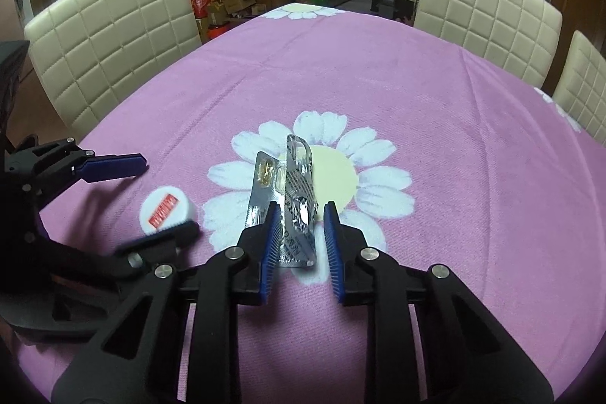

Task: Collect trash
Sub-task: 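Move the right gripper to the silver blister pack and close on it, then grasp the white red-labelled tin with left gripper while right holds the blister pack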

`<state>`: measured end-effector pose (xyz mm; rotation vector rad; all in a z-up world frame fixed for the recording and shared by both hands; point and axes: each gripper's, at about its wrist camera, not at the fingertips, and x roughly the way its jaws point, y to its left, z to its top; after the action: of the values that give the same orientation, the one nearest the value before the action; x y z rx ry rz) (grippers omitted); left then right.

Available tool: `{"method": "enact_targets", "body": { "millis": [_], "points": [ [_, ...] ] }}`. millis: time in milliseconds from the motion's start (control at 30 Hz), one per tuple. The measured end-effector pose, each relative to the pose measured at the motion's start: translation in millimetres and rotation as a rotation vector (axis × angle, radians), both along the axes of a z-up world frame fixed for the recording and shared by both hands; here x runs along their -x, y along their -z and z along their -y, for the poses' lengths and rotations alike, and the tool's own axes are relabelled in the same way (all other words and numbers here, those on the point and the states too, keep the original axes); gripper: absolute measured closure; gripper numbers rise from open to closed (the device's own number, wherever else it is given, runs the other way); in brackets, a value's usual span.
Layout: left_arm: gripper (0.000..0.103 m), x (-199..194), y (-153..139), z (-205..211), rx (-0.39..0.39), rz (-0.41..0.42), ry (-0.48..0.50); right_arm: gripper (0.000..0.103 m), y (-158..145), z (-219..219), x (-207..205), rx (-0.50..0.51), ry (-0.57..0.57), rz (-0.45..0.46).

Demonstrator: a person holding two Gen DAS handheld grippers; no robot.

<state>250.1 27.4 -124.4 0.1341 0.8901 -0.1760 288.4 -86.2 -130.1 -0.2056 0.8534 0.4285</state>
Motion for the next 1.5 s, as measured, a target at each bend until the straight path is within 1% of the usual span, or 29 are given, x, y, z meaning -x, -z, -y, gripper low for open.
{"method": "enact_targets", "body": {
  "millis": [33,67,100,200,300,333,467,633,800,1000,1167,1333,1500],
  "points": [
    [0.051,2,-1,0,-0.001,0.002,0.005,0.082,0,0,2,0.007,0.003,0.004],
    [0.06,3,-1,0,0.0,0.003,0.007,0.083,0,-1,3,0.016,0.007,0.009],
    [0.064,5,-2,0,0.0,0.006,0.008,0.084,-1,-1,6,0.028,0.012,0.015],
    [0.064,7,-1,1,0.0,0.015,0.004,0.085,-1,-1,11,0.047,0.015,0.028],
    [0.064,11,-2,0,0.007,0.026,0.003,0.089,-3,0,15,0.044,0.019,0.037],
    [0.064,13,-4,0,0.003,0.038,0.0,0.092,-4,1,17,0.043,0.018,0.039],
    [0.064,18,-7,-1,-0.013,0.061,-0.009,0.096,-6,1,21,0.048,0.026,0.047],
    [0.064,23,-8,-9,-0.005,0.066,-0.032,0.096,-14,-1,30,0.049,0.018,0.074],
    [0.064,38,-19,-13,0.002,0.093,-0.024,0.096,-12,-9,45,0.106,-0.001,0.096],
    [0.064,59,-28,-8,-0.036,0.125,-0.001,0.096,-15,-14,69,0.144,-0.023,0.12],
    [0.064,74,-27,-3,-0.061,0.126,0.014,0.096,-17,-8,90,0.171,-0.026,0.14],
    [0.064,91,-32,3,-0.076,0.143,0.029,0.096,-26,2,109,0.157,-0.021,0.164],
    [0.064,100,-42,7,-0.079,0.169,0.034,0.096,-35,1,124,0.169,-0.037,0.2]
  ]
}}
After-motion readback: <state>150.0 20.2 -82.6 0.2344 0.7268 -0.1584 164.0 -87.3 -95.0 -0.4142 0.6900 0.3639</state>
